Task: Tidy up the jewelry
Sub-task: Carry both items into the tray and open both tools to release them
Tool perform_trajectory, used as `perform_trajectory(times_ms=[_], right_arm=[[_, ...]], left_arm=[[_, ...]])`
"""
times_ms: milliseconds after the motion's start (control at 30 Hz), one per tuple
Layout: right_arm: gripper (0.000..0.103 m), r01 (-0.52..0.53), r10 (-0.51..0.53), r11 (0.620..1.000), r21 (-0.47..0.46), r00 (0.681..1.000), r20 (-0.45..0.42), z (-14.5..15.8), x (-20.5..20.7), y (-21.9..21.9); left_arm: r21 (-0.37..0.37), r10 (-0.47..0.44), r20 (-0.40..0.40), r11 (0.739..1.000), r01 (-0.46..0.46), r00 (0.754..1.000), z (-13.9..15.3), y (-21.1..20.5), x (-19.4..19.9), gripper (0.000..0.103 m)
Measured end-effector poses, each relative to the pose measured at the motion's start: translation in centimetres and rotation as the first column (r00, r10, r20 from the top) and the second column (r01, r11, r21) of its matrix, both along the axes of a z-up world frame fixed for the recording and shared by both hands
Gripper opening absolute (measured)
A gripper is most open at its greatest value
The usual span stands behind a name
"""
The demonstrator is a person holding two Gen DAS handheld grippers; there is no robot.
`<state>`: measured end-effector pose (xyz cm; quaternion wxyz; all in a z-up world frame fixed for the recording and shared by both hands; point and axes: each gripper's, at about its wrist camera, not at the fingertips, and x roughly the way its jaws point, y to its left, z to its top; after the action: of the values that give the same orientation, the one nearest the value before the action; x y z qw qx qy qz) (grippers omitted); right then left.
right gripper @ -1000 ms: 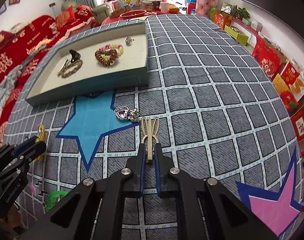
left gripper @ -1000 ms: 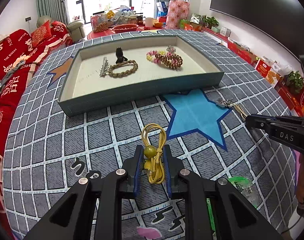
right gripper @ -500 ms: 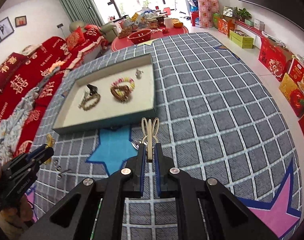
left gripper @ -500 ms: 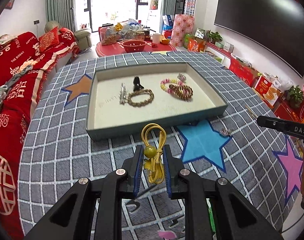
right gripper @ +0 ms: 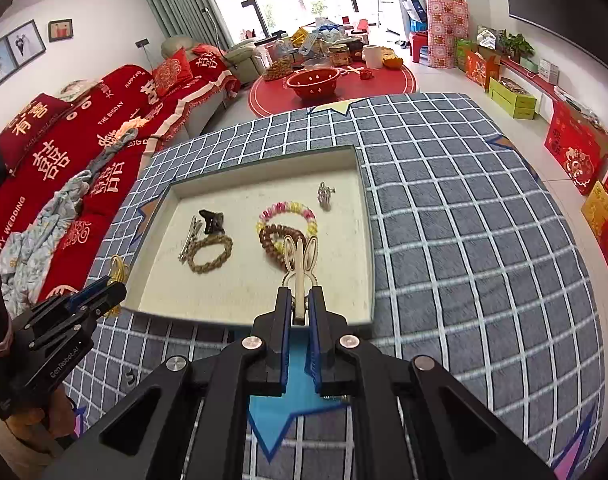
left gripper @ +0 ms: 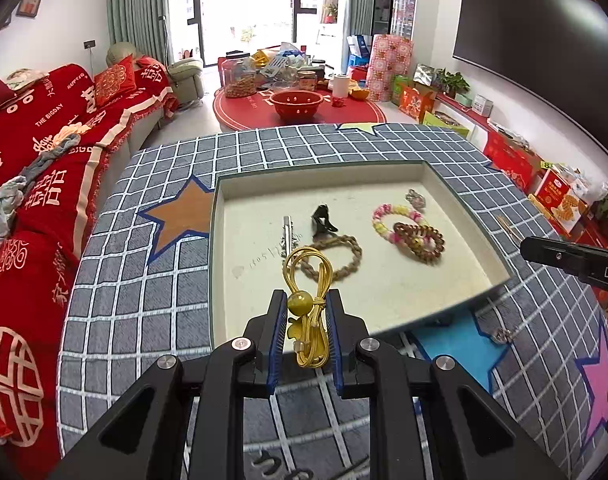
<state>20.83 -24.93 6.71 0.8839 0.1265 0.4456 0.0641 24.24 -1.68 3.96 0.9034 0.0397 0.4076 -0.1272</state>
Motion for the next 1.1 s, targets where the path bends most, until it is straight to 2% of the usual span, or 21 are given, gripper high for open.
perform_trajectory(times_ms=[533,900,1100], right_arm=[[0.009,-0.031,0.03,0.999,-0.025,0.997,-0.064,-3.2,9.5,2.0],[0.009,-0.031,0.027,0.999,-0.029,0.994,-0.11,-5.9,11.5,2.0],[0.01,-0.034,0.031,0.999,-0.023,0.992,-0.118,-6.2,11.8,2.1]], left_arm=[[0.06,0.021,-0.08,0.998,-0.017,0.997,-4.1,-0.7,6.3,0.033],[0.107,0.018,-0.089,0.994,-0.008,0.996,-5.6,-1.7,7.2,0.033],[0.143,0.026,-0.09,0.99,-0.013,0.996,-6.0,-2.2,7.2,0.033]])
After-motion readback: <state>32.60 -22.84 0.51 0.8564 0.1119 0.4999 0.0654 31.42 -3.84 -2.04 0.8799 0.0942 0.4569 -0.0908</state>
